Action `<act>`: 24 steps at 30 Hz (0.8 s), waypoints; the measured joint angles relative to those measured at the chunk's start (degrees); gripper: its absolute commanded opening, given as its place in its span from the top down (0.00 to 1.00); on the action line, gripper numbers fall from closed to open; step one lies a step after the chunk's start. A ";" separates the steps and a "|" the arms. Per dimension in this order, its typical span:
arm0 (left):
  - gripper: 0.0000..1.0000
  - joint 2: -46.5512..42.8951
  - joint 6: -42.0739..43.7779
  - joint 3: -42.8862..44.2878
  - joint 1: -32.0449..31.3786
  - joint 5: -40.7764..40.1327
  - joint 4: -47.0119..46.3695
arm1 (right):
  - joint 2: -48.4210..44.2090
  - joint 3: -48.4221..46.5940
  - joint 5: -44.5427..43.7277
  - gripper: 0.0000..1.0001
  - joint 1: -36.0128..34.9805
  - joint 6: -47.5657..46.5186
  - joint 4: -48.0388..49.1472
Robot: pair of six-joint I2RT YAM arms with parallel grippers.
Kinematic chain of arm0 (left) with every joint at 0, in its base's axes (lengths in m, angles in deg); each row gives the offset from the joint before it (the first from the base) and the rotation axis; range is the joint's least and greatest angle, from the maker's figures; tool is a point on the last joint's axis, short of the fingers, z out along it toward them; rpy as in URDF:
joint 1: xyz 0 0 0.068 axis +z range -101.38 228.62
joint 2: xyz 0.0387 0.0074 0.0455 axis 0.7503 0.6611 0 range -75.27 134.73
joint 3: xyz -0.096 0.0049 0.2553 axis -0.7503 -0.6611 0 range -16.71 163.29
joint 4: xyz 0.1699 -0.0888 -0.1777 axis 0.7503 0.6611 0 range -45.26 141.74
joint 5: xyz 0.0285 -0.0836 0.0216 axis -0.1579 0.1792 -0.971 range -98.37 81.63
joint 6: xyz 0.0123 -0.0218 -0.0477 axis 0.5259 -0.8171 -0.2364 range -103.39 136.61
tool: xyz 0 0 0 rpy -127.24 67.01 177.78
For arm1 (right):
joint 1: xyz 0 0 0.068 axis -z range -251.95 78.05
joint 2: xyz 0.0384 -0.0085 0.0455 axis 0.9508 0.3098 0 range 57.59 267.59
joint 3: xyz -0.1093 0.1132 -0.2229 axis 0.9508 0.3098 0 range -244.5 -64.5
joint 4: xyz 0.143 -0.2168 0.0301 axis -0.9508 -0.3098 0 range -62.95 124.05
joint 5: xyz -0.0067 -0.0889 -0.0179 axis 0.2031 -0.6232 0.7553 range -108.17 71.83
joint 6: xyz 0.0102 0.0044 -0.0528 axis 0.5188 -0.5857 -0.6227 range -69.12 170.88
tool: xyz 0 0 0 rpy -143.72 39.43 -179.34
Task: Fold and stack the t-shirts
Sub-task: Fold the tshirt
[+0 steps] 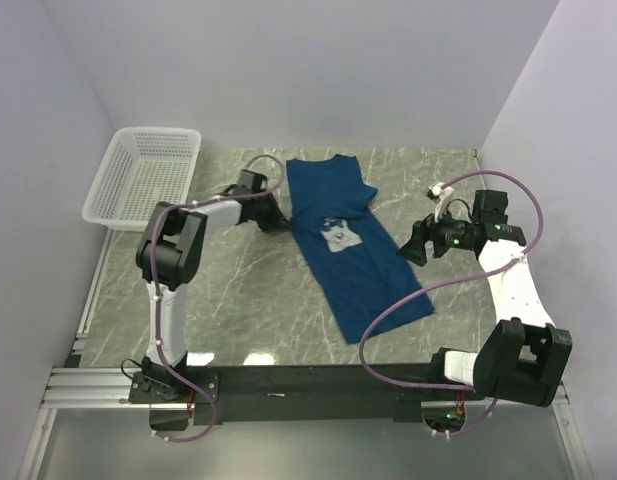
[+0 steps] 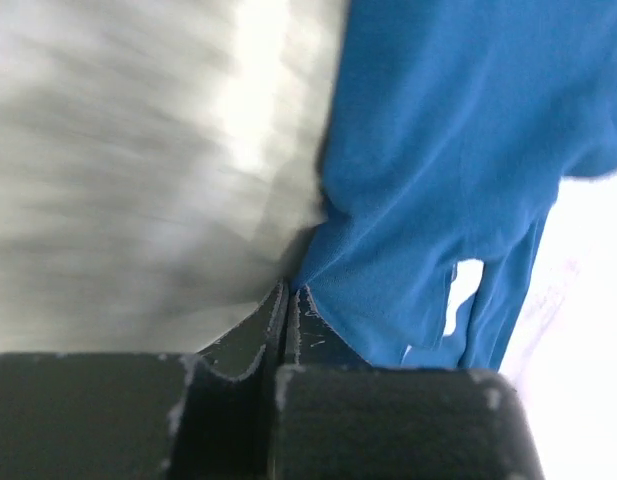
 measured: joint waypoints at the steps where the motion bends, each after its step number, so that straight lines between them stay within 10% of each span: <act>1: 0.93 -0.04 1.05 0.15 1.68 0.46 0.81 | 0.35 -0.11 -0.81 0.07 -0.87 -1.05 -0.50; 12: 0.54 -3.93 13.46 -0.35 8.26 4.33 8.26 | 14.03 -5.22 -9.86 0.10 -9.57 7.45 2.69; 24: 0.35 -35.52 10.38 -36.33 -0.17 11.28 2.62 | 23.78 -5.79 -21.05 0.12 -14.69 9.14 0.39</act>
